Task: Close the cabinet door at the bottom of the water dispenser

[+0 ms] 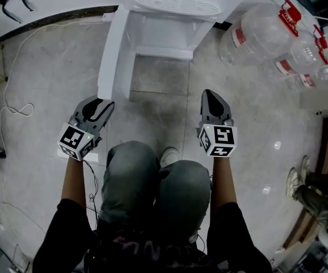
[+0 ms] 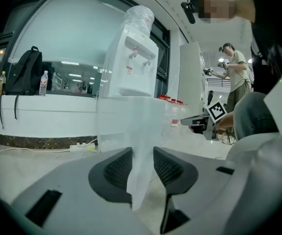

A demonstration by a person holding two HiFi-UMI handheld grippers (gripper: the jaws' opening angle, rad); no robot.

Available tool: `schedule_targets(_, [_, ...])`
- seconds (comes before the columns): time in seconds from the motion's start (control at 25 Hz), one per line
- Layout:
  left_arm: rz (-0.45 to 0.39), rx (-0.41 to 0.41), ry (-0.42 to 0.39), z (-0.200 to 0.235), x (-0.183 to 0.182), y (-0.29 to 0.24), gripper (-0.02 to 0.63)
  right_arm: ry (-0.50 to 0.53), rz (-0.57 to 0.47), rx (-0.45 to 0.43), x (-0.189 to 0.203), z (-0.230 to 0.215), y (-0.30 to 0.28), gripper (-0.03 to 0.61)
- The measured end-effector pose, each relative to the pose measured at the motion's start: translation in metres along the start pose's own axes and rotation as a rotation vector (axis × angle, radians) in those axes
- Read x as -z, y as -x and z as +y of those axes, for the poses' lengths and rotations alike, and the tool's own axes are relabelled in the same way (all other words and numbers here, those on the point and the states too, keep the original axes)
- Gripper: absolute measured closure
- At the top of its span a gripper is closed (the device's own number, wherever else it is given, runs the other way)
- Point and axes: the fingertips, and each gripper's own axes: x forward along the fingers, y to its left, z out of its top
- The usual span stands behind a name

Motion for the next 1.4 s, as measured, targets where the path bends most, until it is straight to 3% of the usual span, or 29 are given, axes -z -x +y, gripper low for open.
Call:
schedule_targets(0.36, [-0.002,0.116,-0.070,-0.037,-0.006,-0.037,0.477,-0.026,0.019,0.043,0.024,-0.026,0.011,0.565])
schedule_targets(0.88, [-0.048,0.275,-0.150,-0.102,-0.042,-0.128,0.485,-0.055,0.052,0.099,0.062,-0.074,0.030,0.565])
schedule_targets(1.2, [-0.024,0.335,-0.227,-0.113,-0.046,-0.180,0.484,-0.087,0.048,0.128,0.081,-0.097,0.030,0.565])
schedule_targets(1.4, [-0.055,0.343,-0.309,-0.114,-0.058,-0.221,0.482,-0.099,0.056,0.155,0.093,-0.109,0.033,0.565])
